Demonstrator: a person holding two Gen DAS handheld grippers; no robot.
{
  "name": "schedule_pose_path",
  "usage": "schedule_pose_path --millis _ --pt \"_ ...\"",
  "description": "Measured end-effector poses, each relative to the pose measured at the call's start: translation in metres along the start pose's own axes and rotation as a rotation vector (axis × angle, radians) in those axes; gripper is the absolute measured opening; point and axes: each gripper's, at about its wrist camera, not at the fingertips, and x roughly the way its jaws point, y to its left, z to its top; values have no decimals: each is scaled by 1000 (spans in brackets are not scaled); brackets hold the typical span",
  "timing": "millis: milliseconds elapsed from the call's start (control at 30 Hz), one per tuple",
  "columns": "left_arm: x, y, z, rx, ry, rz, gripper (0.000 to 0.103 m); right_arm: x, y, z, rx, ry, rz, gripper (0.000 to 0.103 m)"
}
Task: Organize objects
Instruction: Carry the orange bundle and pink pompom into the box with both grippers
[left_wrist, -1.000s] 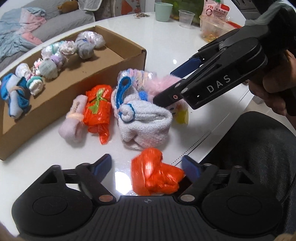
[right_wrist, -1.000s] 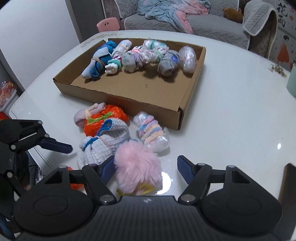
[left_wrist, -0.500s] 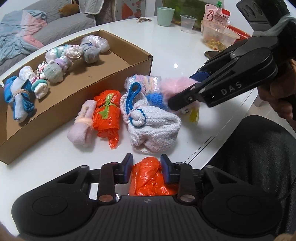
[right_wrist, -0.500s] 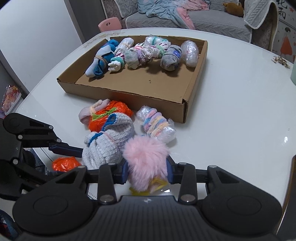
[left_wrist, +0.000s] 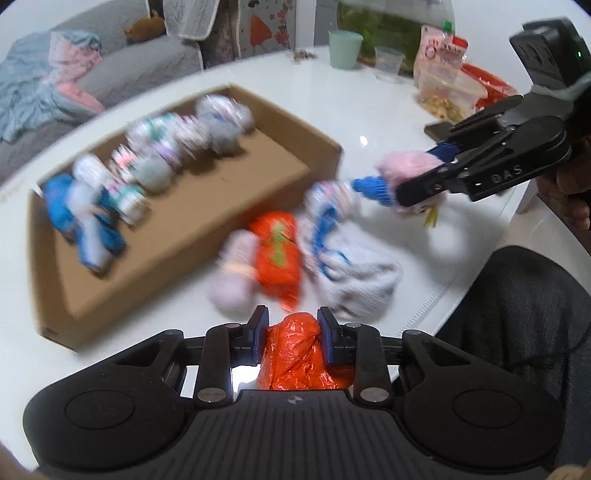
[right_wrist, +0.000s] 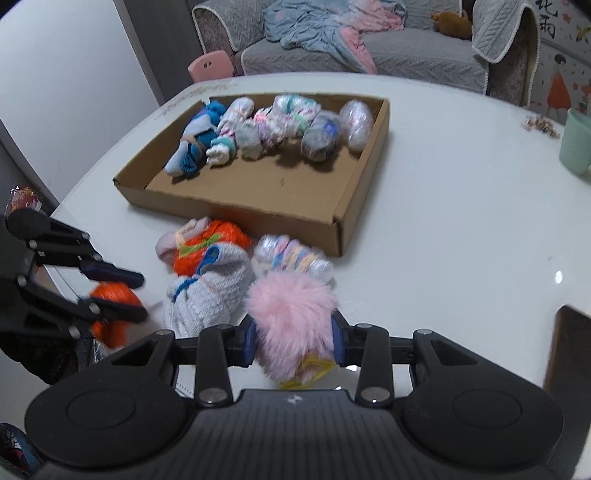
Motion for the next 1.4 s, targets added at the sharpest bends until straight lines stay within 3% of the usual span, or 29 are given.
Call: schedule_pose_path --millis 200,333,467,633,967,1400 --pt "-48 66 43 58 -84 56 36 -37 -1 40 -46 -98 -1 35" --pt "-54 111 65 42 -114 97 36 -48 7 83 -73 -169 32 35" --pt "-41 141 73 7 -121 97 36 -34 25 123 -112 -190 81 35" --pt "-16 150 69 17 -111 68 36 5 50 152 -165 -148 129 35" --pt "21 158 44 38 -33 59 35 64 77 159 -193 -42 185 35" --pt "32 158 24 71 69 44 39 103 94 142 -226 73 208 35"
